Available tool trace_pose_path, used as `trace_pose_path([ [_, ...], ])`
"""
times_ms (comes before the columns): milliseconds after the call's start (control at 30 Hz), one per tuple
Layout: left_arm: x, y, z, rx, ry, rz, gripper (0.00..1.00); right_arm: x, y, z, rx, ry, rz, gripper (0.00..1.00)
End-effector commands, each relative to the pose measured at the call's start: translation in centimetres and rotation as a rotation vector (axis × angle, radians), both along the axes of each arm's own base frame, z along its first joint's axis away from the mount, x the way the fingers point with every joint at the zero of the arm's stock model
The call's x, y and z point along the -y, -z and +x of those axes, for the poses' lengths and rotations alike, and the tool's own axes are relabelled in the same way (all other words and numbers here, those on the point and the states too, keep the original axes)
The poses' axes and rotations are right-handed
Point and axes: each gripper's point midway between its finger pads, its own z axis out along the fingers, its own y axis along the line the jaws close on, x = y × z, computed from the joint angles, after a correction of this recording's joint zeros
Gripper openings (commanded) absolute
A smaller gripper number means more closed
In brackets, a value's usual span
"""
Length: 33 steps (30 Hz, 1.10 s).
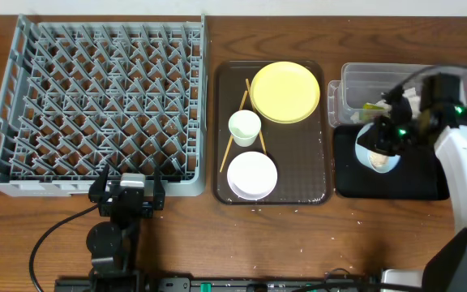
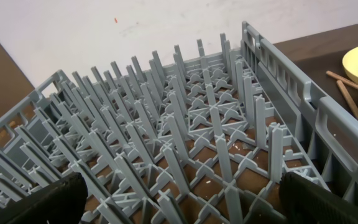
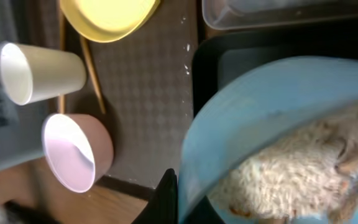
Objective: Sort waste into correct bins and load items into the dishwasher
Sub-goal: 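Move the bowl over the black tray and tip out the rice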
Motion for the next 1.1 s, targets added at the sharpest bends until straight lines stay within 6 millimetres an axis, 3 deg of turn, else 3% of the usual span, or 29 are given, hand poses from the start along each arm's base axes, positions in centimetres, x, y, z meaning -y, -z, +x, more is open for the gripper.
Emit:
trace_pose_path([
  [0,0.3,1.7,-0.1,-0.041,0.019,0.007,0.99,-1.6,-1.3,-0.4,0.116,-0.063,0.222,0.02],
  [100,0.3,1.7,-0.1,-0.041,0.019,0.007,0.99,-1.3,-0.8,-0.7,0.160,-0.047,0.312,0.02],
  [300,0.3,1.7,-0.1,-0.041,0.019,0.007,0.99,-1.0,-1.9,-1.1,0.297,-0.032,0.516,0.02],
  [600,0.3,1.7,-0.1,-0.041,0.019,0.007,0.99,1.9,-5.3,-1.3,0.442,0.064,0.734,0.01],
  [767,0.3,1.7,-0.1,-0.041,0.019,0.007,0.99,3.7,-5.4,-1.5,0.430,0.145,0.751,0.01],
  [1067,0.3,1.7,-0.1,-0.041,0.019,0.007,0.99,5.2,-6.1,-1.1,0.439,0.199,0.794,0.01],
])
